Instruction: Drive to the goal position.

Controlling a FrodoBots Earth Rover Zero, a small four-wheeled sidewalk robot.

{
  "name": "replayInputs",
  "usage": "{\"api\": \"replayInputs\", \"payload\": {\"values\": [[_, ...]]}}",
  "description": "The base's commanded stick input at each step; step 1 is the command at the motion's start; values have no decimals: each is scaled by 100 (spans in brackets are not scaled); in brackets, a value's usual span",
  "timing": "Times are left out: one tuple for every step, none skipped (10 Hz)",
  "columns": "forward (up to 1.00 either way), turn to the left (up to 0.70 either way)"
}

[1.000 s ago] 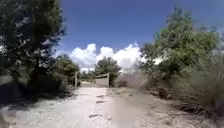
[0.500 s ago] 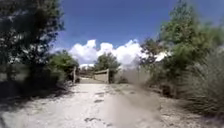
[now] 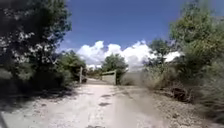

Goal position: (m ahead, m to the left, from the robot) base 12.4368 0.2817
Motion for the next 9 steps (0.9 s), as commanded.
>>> {"api": "replayInputs", "payload": {"values": [[44, 2], [44, 2], [44, 2], [44, 2], [44, 2], [44, 8], [44, 16], [44, 27], [44, 27]]}}
